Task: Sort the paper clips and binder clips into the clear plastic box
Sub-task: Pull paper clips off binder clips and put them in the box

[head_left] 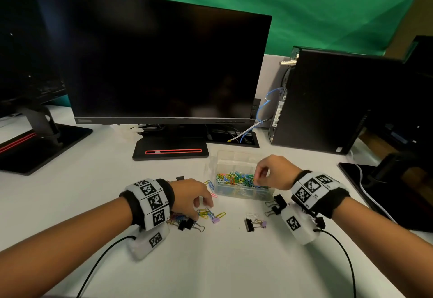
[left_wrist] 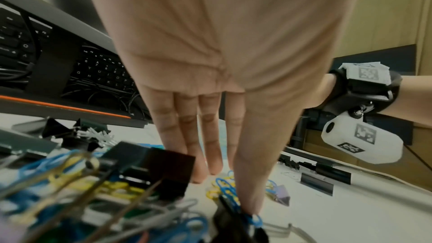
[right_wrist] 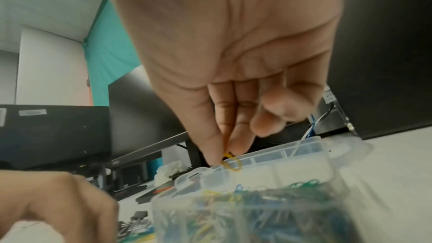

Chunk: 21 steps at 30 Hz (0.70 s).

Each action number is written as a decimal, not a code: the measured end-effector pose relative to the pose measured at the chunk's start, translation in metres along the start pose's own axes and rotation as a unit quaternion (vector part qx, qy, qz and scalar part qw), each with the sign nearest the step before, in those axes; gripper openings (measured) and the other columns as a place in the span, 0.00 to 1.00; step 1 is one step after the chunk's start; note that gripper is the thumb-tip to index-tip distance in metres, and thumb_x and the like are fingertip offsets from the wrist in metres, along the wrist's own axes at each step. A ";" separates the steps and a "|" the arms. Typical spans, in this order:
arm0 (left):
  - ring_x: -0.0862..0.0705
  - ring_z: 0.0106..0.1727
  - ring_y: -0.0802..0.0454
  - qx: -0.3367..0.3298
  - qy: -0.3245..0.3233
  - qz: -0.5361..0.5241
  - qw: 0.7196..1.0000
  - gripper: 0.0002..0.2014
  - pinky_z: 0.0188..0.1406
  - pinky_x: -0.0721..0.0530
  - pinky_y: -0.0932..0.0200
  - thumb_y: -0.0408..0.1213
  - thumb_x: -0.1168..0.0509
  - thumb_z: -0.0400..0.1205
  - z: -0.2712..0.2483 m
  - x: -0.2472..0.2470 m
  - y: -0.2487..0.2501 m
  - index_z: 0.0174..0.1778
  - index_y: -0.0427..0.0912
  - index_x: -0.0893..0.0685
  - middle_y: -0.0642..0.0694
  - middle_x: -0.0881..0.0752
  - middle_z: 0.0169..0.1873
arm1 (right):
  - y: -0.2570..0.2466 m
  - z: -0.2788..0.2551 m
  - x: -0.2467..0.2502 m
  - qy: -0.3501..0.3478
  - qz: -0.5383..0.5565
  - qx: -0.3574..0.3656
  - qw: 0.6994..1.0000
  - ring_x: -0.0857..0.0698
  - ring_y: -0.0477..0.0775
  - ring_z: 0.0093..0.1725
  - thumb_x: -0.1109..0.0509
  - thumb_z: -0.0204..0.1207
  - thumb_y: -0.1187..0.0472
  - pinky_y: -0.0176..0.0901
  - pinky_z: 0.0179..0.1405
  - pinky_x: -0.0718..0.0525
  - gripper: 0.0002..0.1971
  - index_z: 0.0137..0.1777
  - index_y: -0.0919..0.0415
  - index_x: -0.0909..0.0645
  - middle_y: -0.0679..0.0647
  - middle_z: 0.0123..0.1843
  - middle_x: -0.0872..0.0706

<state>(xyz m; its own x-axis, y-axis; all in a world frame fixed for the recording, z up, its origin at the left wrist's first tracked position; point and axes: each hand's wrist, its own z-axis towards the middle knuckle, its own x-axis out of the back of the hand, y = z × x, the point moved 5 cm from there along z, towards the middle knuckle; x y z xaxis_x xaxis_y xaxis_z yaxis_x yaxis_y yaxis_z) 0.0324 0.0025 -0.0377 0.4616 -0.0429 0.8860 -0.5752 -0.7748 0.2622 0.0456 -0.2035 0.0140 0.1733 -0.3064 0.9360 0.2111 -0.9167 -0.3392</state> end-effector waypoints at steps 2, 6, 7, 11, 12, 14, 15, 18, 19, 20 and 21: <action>0.18 0.57 0.53 0.003 -0.007 -0.007 1.000 0.21 0.59 0.19 0.59 0.39 0.29 0.75 0.002 0.000 -0.002 0.65 0.53 0.20 0.48 0.18 0.59 | 0.004 0.008 0.004 0.023 -0.009 -0.019 1.000 0.17 0.44 0.40 0.27 0.70 0.63 0.30 0.39 0.24 0.06 0.34 0.52 0.15 0.45 0.36 0.15; 0.17 0.55 0.51 -0.002 -0.015 0.001 1.000 0.22 0.56 0.18 0.60 0.30 0.33 0.75 0.003 0.002 -0.002 0.65 0.51 0.19 0.46 0.19 0.61 | 0.004 0.018 0.001 0.031 -0.055 -0.048 0.997 0.19 0.48 0.43 0.30 0.72 0.63 0.37 0.44 0.23 0.05 0.43 0.58 0.12 0.47 0.38 0.17; 0.17 0.54 0.52 -0.006 -0.018 0.004 1.000 0.23 0.55 0.18 0.60 0.29 0.33 0.75 0.003 0.002 -0.001 0.66 0.50 0.19 0.45 0.20 0.61 | 0.001 0.018 -0.001 0.033 -0.059 -0.046 0.997 0.19 0.48 0.43 0.31 0.73 0.62 0.37 0.43 0.24 0.06 0.44 0.58 0.12 0.47 0.39 0.17; 0.19 0.49 0.54 -0.014 -0.017 0.013 1.000 0.23 0.54 0.19 0.59 0.35 0.30 0.75 0.004 0.001 0.002 0.66 0.51 0.19 0.46 0.23 0.62 | -0.030 0.007 -0.016 0.008 -0.037 0.026 0.999 0.20 0.49 0.42 0.32 0.71 0.64 0.35 0.39 0.25 0.08 0.48 0.56 0.15 0.48 0.40 0.18; 0.20 0.48 0.56 -0.016 -0.013 0.012 1.000 0.22 0.55 0.19 0.58 0.36 0.29 0.75 0.003 0.000 0.003 0.66 0.52 0.19 0.47 0.23 0.62 | -0.039 0.003 -0.023 -0.011 -0.033 0.048 0.998 0.20 0.49 0.42 0.32 0.70 0.64 0.37 0.42 0.23 0.08 0.48 0.56 0.15 0.50 0.41 0.17; 0.20 0.47 0.56 -0.025 -0.006 0.009 1.000 0.22 0.57 0.18 0.56 0.40 0.28 0.74 0.003 0.000 0.006 0.65 0.53 0.19 0.48 0.22 0.61 | -0.051 -0.002 -0.037 -0.054 -0.036 0.077 0.995 0.20 0.48 0.41 0.29 0.70 0.64 0.39 0.46 0.20 0.08 0.48 0.55 0.14 0.52 0.43 0.14; 0.18 0.48 0.55 -0.030 -0.005 0.008 1.000 0.21 0.56 0.18 0.56 0.41 0.27 0.73 0.003 0.000 0.008 0.64 0.53 0.18 0.48 0.22 0.60 | -0.054 -0.004 -0.044 -0.074 -0.041 0.086 0.993 0.20 0.47 0.41 0.28 0.69 0.64 0.40 0.47 0.19 0.09 0.49 0.55 0.14 0.52 0.44 0.13; 0.15 0.50 0.50 -0.042 -0.002 -0.001 0.999 0.18 0.50 0.21 0.61 0.41 0.26 0.73 0.004 -0.002 0.014 0.59 0.50 0.15 0.46 0.19 0.58 | -0.059 -0.004 -0.059 -0.114 -0.039 0.099 0.988 0.19 0.47 0.40 0.25 0.68 0.62 0.36 0.43 0.21 0.11 0.52 0.55 0.14 0.53 0.44 0.12; 0.15 0.49 0.49 -0.043 0.002 -0.009 0.999 0.16 0.48 0.22 0.62 0.40 0.26 0.73 0.005 -0.002 0.015 0.57 0.48 0.14 0.44 0.17 0.57 | -0.060 -0.003 -0.063 -0.120 -0.037 0.101 0.987 0.19 0.46 0.40 0.24 0.68 0.61 0.33 0.40 0.23 0.13 0.52 0.55 0.14 0.54 0.45 0.11; 0.16 0.46 0.50 -0.042 0.007 -0.018 0.999 0.14 0.48 0.22 0.63 0.39 0.26 0.73 0.005 -0.003 0.016 0.55 0.47 0.13 0.44 0.16 0.56 | -0.062 -0.003 -0.066 -0.124 -0.039 0.104 0.986 0.19 0.46 0.40 0.24 0.67 0.61 0.32 0.39 0.25 0.13 0.53 0.55 0.13 0.54 0.46 0.10; 0.18 0.43 0.52 -0.040 0.015 -0.025 0.999 0.12 0.46 0.23 0.64 0.38 0.27 0.74 0.006 -0.003 0.017 0.53 0.46 0.13 0.44 0.15 0.56 | -0.064 -0.002 -0.069 -0.126 -0.040 0.106 0.985 0.19 0.46 0.40 0.24 0.66 0.61 0.33 0.39 0.25 0.14 0.53 0.56 0.13 0.55 0.46 0.10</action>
<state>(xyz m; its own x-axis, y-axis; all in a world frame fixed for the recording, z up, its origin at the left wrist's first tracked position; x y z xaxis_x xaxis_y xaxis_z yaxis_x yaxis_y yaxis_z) 0.0252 -0.0140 -0.0381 0.4721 0.0150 0.8814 -0.6047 -0.7220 0.3362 0.0180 -0.1248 -0.0285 0.3767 -0.1373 0.9161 0.4261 -0.8524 -0.3029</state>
